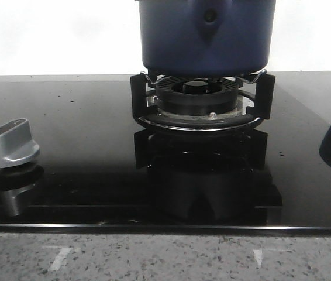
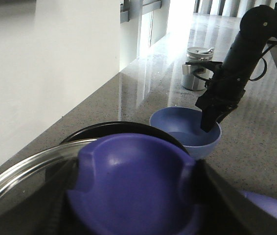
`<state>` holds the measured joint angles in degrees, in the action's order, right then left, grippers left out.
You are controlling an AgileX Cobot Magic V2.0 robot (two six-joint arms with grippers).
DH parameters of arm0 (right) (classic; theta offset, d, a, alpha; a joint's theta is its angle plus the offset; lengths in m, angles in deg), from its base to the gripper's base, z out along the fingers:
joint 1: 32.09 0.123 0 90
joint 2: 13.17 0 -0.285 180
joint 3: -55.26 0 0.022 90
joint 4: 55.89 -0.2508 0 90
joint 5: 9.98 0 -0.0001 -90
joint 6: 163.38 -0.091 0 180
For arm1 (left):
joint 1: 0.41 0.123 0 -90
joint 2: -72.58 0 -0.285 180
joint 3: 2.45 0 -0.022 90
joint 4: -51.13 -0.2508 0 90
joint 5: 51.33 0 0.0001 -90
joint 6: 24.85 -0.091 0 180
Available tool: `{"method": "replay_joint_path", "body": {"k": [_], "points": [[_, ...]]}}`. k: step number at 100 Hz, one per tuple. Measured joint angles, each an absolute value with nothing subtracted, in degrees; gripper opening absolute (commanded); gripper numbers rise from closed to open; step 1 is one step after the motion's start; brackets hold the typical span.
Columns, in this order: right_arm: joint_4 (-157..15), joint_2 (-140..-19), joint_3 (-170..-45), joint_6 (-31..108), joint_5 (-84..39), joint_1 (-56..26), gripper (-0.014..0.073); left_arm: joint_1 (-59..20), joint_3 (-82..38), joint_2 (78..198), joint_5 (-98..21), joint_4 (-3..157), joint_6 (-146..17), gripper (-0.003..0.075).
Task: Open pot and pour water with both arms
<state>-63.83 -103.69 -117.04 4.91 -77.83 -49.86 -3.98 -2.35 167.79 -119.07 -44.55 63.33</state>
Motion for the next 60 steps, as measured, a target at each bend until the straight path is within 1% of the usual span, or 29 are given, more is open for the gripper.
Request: {"method": "replay_joint_path", "body": {"k": [9,23,60], "points": [[-63.87,-103.69,-117.04,4.91,-77.83,-49.86,0.0095,-3.98,-2.35,167.79,-119.07,-44.55,63.33,0.0284],[-63.87,-103.69,-117.04,4.91,-77.68,-49.86,-0.0076,-3.98,-2.35,167.79,-118.91,-44.55,63.33,0.0284],[-64.34,-103.82,-117.04,6.14,-77.84,-49.86,-0.0074,-3.98,-2.35,167.79,-118.61,-44.55,63.33,0.0284]]}}
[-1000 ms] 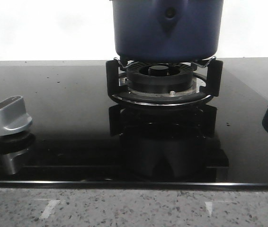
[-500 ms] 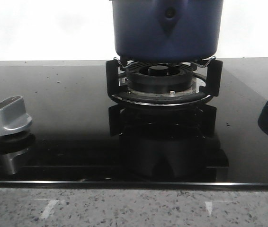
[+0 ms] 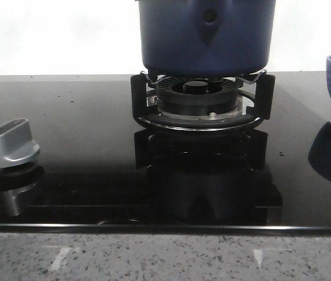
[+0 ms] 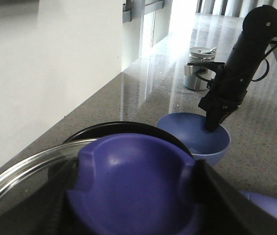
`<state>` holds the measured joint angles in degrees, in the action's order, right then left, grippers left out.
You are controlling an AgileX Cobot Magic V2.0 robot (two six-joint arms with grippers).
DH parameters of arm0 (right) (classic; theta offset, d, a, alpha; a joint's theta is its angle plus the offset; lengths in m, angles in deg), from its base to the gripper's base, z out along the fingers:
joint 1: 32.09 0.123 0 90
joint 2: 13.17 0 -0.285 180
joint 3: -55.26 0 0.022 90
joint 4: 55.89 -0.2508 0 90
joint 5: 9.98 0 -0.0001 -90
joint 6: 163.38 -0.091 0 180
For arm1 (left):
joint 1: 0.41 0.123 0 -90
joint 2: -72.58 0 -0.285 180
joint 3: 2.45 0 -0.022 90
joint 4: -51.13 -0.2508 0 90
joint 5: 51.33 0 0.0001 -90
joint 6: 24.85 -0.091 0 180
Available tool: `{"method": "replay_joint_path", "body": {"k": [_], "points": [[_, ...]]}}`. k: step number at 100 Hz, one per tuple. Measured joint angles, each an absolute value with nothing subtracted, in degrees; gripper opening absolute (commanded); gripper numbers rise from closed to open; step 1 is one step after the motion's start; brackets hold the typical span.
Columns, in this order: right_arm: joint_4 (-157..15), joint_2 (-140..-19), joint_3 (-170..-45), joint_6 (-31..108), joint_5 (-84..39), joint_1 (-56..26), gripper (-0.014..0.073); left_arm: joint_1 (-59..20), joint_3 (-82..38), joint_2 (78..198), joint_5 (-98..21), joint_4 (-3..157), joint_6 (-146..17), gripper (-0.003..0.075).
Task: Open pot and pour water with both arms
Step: 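Lift the bowl and tilt it over the open saucepan, right gripper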
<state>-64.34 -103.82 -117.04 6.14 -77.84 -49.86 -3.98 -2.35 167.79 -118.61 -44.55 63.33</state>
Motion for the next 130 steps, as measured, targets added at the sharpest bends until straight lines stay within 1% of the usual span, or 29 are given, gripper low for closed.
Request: {"method": "replay_joint_path", "body": {"k": [23,51,63,84,110,130], "points": [[-65.65,-103.37,-120.04,7.03,-80.63,-49.86,-0.0074,-3.98,-2.35,167.79,-118.61,-44.55,63.33,0.0284],[-68.15,-102.92,-134.82,7.93,-81.65,-48.83,-0.0064,-2.37,-2.35,167.79,-118.48,-44.55,63.33,0.0284],[-68.49,-102.88,-141.45,7.93,-81.89,-46.4,-0.0064,-1.05,-2.35,167.79,-118.39,-44.55,63.33,0.0284],[-70.31,-104.03,-149.06,7.93,-82.93,-40.94,-0.0064,-0.8,-2.35,167.79,-118.35,-44.55,63.33,0.0284],[-73.71,-108.13,-156.02,6.92,-83.29,-34.08,-0.0064,-0.8,-2.35,167.79,-118.35,-44.55,63.33,0.0284],[-73.82,-111.34,-158.91,6.34,-83.29,-29.18,-0.0064,-0.8,-2.35,167.79,-118.35,-44.55,63.33,0.0284]]}}
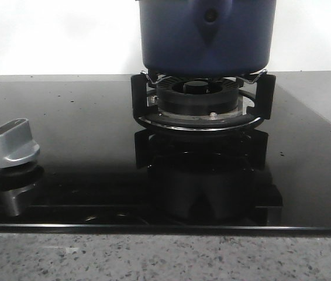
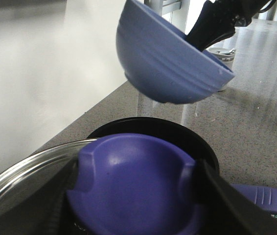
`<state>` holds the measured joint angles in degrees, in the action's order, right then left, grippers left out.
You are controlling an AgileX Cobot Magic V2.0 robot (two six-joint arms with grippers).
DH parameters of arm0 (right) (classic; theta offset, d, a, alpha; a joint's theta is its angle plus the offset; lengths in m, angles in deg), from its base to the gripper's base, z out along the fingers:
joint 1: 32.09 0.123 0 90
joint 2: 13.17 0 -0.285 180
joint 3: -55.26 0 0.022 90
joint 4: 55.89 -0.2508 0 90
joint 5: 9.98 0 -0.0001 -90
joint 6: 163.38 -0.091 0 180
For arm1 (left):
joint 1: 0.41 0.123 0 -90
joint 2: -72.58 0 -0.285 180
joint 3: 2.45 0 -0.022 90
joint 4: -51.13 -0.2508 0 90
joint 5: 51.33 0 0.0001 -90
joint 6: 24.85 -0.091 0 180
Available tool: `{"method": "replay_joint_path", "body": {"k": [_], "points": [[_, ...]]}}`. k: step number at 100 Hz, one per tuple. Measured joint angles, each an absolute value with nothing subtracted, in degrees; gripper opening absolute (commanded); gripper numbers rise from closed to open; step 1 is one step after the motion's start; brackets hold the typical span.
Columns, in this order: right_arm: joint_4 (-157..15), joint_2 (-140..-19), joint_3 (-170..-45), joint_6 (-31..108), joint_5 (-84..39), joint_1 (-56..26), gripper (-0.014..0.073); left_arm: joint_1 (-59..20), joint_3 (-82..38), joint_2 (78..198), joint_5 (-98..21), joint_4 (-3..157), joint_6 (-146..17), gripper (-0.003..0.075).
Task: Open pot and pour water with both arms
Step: 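Lift the bowl and tilt it over the open saucepan, right gripper, then hold the bowl tilted to pour its water into the saucepan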
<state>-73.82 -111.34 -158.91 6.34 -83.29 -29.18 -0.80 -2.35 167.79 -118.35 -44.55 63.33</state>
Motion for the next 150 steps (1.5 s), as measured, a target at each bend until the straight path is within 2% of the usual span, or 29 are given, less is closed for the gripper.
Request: {"method": "replay_joint_path", "body": {"k": [40,73,121,150], "points": [[-73.47,-113.62,-159.49,6.13,-83.4,-26.23,-0.0064,-0.75,-2.35,167.79,-118.47,-44.55,63.33,0.0284],[-59.12,-113.62,-159.49,5.73,-81.83,-18.17,-0.0064,-0.75,-2.35,167.79,-118.55,-44.55,63.33,0.0284],[-52.7,-113.62,-158.95,5.04,-75.24,-17.22,-0.0064,-0.75,-2.35,167.79,-118.24,-44.55,63.33,0.0284],[-46.19,-113.62,-157.96,5.04,-74.2,-12.75,-0.0064,-0.75,-2.35,167.79,-117.82,-44.55,63.33,0.0284]]}}
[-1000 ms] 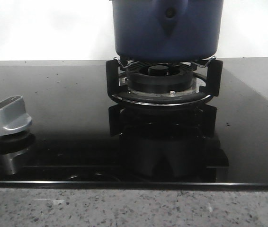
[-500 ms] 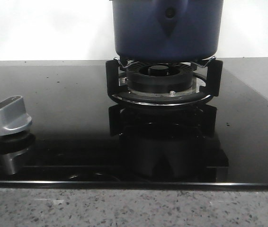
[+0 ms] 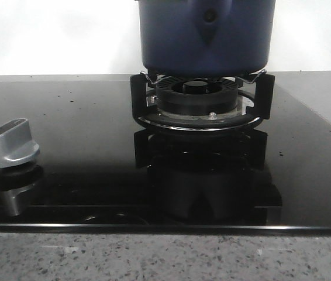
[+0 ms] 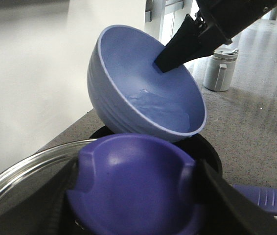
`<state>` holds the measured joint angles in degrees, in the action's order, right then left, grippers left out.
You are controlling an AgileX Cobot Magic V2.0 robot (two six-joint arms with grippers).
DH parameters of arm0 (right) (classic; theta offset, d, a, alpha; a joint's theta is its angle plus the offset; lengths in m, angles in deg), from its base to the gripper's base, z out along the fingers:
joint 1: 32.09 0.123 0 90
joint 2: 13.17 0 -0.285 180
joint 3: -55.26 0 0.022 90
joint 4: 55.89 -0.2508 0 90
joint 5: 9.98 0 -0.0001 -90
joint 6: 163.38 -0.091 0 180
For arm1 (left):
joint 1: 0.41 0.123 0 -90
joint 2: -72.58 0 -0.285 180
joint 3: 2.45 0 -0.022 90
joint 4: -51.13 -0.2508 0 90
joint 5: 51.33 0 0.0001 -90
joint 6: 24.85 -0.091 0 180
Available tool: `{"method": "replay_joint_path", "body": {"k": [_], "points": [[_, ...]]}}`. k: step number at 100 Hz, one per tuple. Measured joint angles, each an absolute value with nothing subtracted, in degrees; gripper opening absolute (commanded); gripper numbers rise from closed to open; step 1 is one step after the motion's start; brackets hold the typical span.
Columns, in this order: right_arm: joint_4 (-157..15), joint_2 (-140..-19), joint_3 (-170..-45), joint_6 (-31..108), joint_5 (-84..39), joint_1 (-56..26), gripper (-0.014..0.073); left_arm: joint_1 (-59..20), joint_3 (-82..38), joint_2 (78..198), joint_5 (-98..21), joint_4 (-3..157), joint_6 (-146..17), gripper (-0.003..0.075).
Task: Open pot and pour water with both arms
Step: 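Hold the bowl tilted to pour its water into the saucepan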
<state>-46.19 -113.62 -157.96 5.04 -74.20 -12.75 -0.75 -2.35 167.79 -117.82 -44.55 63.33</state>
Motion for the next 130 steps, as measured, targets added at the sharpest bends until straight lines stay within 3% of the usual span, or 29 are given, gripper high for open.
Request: {"method": "replay_joint_path", "body": {"k": [130], "points": [[-16.97,-113.62,-153.35,1.58,-71.62,-1.81,-0.0063,-0.75,-2.35,167.79,-117.59,-44.55,63.33,0.0284]]}}
